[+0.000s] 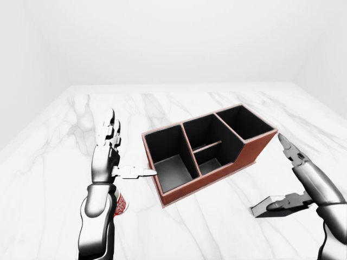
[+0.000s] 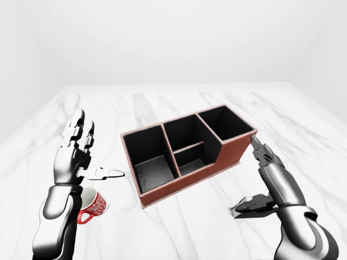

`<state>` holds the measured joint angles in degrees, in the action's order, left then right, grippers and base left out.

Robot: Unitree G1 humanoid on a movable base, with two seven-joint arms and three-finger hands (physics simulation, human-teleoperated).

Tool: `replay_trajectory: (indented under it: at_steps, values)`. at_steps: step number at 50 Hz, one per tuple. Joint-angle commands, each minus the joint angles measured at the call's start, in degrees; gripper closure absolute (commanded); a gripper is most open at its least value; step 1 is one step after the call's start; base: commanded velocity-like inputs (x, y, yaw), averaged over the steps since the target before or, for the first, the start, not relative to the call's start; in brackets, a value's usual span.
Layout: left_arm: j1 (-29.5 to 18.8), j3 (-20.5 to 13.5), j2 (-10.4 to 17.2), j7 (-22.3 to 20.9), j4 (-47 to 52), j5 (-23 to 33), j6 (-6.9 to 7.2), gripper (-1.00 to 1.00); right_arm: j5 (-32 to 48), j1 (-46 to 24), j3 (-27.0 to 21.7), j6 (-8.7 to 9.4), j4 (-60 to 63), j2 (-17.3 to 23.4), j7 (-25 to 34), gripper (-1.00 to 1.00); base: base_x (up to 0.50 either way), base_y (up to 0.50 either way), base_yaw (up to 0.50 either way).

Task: Pick up the book and place it in the back compartment of the caddy.

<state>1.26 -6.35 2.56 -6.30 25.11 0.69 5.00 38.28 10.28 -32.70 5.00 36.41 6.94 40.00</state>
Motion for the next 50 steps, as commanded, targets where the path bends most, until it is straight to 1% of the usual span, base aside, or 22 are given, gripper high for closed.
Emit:
replay_trajectory:
  at_steps: [1,9,10,11,12,17,31,35,37,40,44,47,48,50]
  values:
    - [0.0,0.0,0.0,0.0,-0.1,0.0,0.00,-1.00,1.0,0.9,-0.8,0.00,-1.5,-0.2,0.0,-1.00,0.00,0.00,0.00]
    - [-0.1,0.0,0.0,0.0,-0.8,0.1,0.00,-1.00,1.7,1.6,-1.8,-0.18,-1.8,-0.7,0.0,-1.00,0.00,0.00,0.00]
    - [-0.1,0.1,0.0,0.0,-0.8,0.1,0.00,-1.00,1.8,2.0,-1.9,-0.99,-2.0,-0.7,0.0,-1.00,0.00,0.00,0.00]
    - [-0.1,0.1,0.0,0.0,-0.8,0.1,0.00,-1.00,1.8,2.0,-1.9,-1.08,-2.0,-0.8,0.0,-1.00,0.00,0.00,0.00]
    - [-0.1,0.1,0.0,0.0,-0.6,0.1,0.00,-1.00,1.9,2.1,-2.1,-1.69,-2.3,-0.8,0.0,-1.00,0.00,0.00,0.00]
    - [-0.1,0.0,0.0,0.0,-0.7,0.1,0.00,-1.00,2.4,2.4,-2.6,-3.25,-2.8,-0.9,0.0,-1.00,0.00,0.00,0.00]
    - [0.0,0.2,0.0,0.0,-0.6,0.2,0.00,-1.00,3.3,2.4,-3.4,-4.87,-4.6,-0.7,0.0,-1.00,0.00,0.00,0.00]
    - [-0.1,0.2,0.0,0.0,-0.7,0.2,0.00,-1.00,3.7,2.3,-3.7,-6.00,-6.3,-0.3,0.0,-1.00,0.00,0.00,0.00]
    - [0.0,0.2,0.0,0.0,-0.6,0.2,0.00,-1.00,4.0,2.5,-3.7,-7.40,-7.1,0.0,-0.4,-1.00,0.00,0.00,0.00]
    - [0.0,0.2,0.0,0.0,-0.6,0.3,0.00,-1.00,4.4,2.5,-3.8,-8.25,-8.1,0.2,-1.1,-1.00,0.00,0.00,0.00]
    - [0.0,0.3,-0.1,0.0,-1.0,0.3,0.00,-1.00,4.5,2.4,-3.9,-8.70,-8.7,0.4,-1.4,-1.00,0.00,0.00,0.00]
    - [0.0,0.3,-0.1,0.0,-1.1,0.3,0.00,-1.00,4.6,2.2,-4.0,-9.49,-10.1,0.8,-2.2,-1.00,0.00,0.00,0.00]
    - [0.1,0.3,-0.1,0.0,-1.1,0.3,0.00,-1.00,4.7,2.2,-4.0,-10.00,-11.2,1.1,-3.0,-1.00,0.00,0.00,0.00]
    - [0.1,0.3,-0.1,0.0,-0.9,0.3,0.00,-1.00,4.9,2.0,-4.0,-10.00,-13.4,1.6,-4.3,-1.00,0.00,0.00,0.00]
